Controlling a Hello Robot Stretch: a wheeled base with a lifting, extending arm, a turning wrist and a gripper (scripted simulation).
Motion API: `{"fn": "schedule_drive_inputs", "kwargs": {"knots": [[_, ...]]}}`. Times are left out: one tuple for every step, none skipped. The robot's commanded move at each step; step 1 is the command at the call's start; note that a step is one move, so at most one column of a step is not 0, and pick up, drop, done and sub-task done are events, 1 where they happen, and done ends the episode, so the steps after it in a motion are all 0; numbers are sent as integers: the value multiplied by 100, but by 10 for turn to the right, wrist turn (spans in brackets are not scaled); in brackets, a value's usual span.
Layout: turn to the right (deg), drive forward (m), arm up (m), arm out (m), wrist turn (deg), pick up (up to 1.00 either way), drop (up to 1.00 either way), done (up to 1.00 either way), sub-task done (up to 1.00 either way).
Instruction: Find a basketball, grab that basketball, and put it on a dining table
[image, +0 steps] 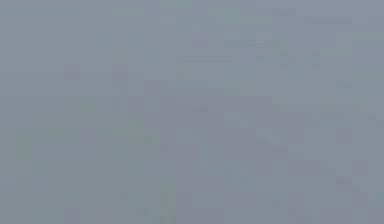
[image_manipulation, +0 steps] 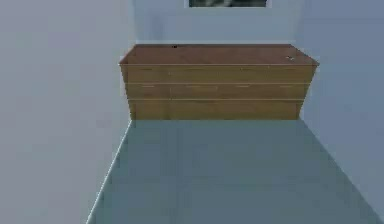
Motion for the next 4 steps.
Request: {"fn": "schedule_drive_inputs", "kwargs": {"knots": [[-450,0,0,0,0,0,0,0,0],[-450,0,0,0,0,0,0,0,0],[-60,0,0,0,0,0,0,0,0],[0,100,0,0,0,0,0,0,0]]}}
